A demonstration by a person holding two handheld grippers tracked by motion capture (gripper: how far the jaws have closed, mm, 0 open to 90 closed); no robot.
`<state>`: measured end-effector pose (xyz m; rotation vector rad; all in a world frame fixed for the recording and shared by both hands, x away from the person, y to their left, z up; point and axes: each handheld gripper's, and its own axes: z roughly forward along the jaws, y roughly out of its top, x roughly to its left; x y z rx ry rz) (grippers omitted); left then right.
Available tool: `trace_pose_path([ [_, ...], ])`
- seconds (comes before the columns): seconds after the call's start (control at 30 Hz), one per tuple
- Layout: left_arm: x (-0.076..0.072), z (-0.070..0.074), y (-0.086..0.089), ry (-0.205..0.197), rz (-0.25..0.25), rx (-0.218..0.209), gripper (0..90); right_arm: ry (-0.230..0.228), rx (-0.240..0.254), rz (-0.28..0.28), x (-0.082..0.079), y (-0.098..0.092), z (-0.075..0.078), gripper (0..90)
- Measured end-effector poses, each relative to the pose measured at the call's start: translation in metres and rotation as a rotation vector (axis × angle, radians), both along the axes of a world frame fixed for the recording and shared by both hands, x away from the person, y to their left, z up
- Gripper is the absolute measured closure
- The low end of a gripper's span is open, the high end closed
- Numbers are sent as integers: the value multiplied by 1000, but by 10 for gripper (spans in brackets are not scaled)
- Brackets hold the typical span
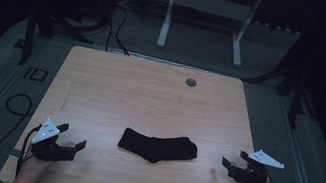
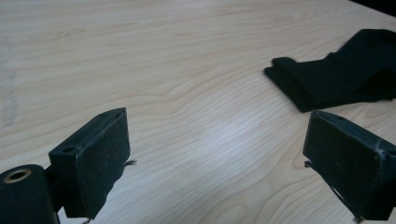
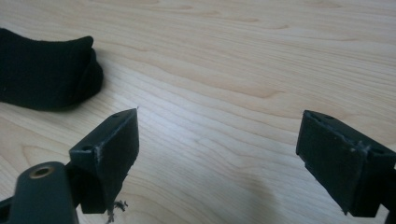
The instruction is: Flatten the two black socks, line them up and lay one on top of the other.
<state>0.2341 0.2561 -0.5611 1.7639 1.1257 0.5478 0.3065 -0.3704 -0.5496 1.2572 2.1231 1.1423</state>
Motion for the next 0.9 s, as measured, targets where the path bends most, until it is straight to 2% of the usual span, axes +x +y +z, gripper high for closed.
trace_pose_path([
  [0.37, -6, -4, 11, -14, 38, -35, 80, -22, 34, -70, -5, -19, -5, 133],
  [0.5, -6, -5, 12, -27, 55, -35, 80, -29, 38, -72, -5, -19, -7, 133],
  [0.9, -9, -4, 12, -51, 54, -48, 80, -35, 33, -63, -5, -16, -9, 134],
])
